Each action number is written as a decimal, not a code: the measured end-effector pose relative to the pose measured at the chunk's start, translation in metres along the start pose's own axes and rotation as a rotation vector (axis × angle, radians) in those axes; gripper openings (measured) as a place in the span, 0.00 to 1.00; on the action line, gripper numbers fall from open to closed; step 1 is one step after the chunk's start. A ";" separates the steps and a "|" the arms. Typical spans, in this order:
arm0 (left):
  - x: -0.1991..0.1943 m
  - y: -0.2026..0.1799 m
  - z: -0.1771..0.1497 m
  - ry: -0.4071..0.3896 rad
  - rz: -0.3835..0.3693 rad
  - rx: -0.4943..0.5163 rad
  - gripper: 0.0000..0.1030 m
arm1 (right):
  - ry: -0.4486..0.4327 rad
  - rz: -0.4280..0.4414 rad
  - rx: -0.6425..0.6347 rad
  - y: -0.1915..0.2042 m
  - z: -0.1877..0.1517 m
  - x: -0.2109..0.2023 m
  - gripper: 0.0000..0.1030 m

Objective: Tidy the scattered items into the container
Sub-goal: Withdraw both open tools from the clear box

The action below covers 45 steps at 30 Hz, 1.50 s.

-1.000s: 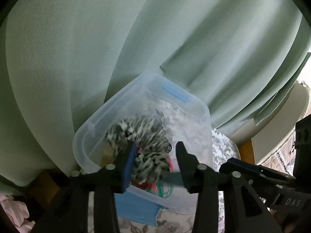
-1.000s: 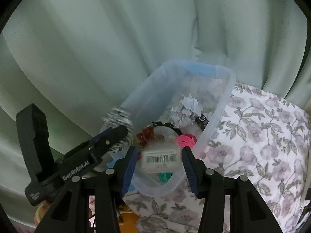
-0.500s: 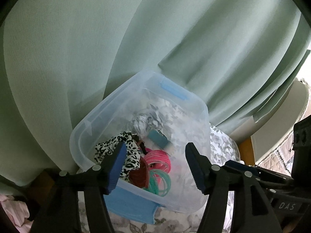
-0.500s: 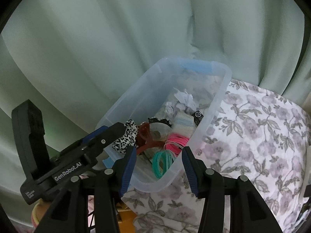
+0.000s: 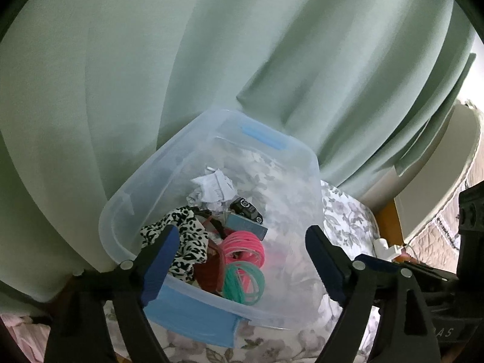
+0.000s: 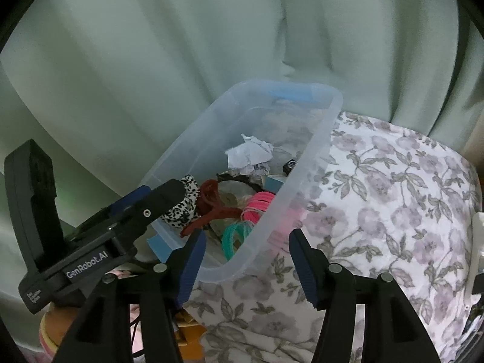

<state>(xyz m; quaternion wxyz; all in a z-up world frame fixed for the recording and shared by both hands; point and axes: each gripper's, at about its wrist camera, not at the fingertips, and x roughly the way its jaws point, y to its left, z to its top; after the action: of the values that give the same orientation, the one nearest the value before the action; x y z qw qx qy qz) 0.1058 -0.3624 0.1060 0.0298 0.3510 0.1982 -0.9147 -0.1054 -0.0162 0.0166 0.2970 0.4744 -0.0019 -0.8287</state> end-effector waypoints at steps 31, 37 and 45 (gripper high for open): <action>0.196 -0.192 -0.037 0.042 -0.017 0.120 0.98 | -0.054 -0.031 0.108 -0.040 -0.023 -0.028 1.00; 0.195 -0.198 -0.040 0.048 -0.033 0.140 0.98 | -0.054 -0.028 0.116 -0.042 -0.027 -0.031 1.00; 0.203 -0.202 -0.048 0.075 0.004 0.184 0.98 | -0.063 -0.045 0.132 -0.045 -0.032 -0.035 1.00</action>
<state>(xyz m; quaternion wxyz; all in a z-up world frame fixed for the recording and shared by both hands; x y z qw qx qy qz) -0.0559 -0.1414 0.0100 -0.0085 0.3867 0.1136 -0.9152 -0.0888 0.0470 0.0139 0.2461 0.4665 -0.0553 -0.8478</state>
